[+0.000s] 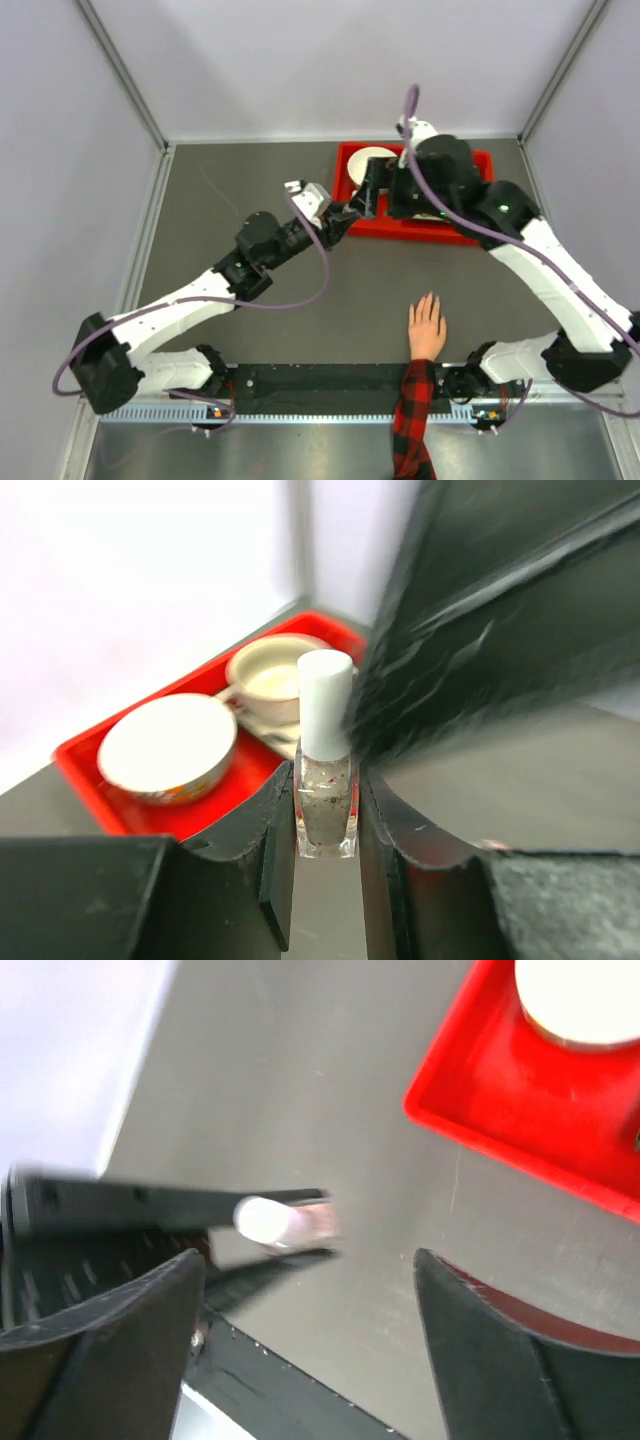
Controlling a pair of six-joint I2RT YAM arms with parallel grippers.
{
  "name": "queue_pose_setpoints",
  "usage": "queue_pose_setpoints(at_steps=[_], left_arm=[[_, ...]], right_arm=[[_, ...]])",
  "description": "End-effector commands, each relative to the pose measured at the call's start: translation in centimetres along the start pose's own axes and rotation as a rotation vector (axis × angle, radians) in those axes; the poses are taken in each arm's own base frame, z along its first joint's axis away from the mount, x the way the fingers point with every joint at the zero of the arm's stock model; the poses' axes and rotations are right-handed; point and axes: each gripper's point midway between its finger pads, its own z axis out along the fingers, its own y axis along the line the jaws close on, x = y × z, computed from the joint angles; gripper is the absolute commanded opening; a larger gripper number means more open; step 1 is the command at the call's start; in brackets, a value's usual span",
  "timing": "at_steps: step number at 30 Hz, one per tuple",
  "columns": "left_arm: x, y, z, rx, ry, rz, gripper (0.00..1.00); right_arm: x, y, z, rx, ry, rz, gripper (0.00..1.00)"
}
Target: Paint the nails
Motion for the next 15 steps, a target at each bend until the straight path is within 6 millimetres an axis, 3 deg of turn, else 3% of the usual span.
queue_pose_setpoints(at_steps=[1,2,3,4,5,6,7,8,11,15], left_arm=[[-4.1,-4.0,-3.3,0.273,-0.004,-0.121,0.0],[-4.2,-4.5,-3.7,0.305,0.015,-0.135,0.0],[-4.9,-4.5,-4.2,0.335,0.018,-0.144,0.0],[-4.6,-5.7,-5.1,0.423,0.058,-0.192,0.0],[-4.9,-6.2,-5.7,0.479,0.067,-0.214,0.0],[-5.2,-5.7,-6.0,0.503,0.068,-0.237,0.0],[-5.7,-7.3,-7.4,0.634,0.086,-0.287,0.0],[-5.7,-7.6,-7.8,0.682,0.1,-0.311,0.0],[-5.4,-8.7,-8.7,0.822,0.175,-0.387,0.0],[-4.8,-9.1,-9.1,0.873,0.201,-0.408,0.0]], right_arm=[[-2.2,0.6,-5.4,-0.178,-0.084,-0.201,0.9],[-1.6,2.0,-7.0,-0.295,-0.075,-0.252,0.92],[-0.9,2.5,-7.2,-0.354,-0.059,-0.296,0.92],[-0.3,3.3,-7.7,-0.43,-0.057,-0.395,0.92],[1.2,5.1,-8.7,-0.578,-0.013,-0.446,0.91],[2.0,5.5,-8.8,-0.631,0.014,-0.477,0.88],[2.5,6.0,-9.3,-0.695,0.016,-0.556,0.84],[3.6,6.5,-9.7,-0.776,0.064,-0.579,0.8],[4.0,7.1,-10.2,-0.847,0.07,-0.64,0.76],[4.9,7.0,-8.3,-0.853,0.161,-0.627,0.59]])
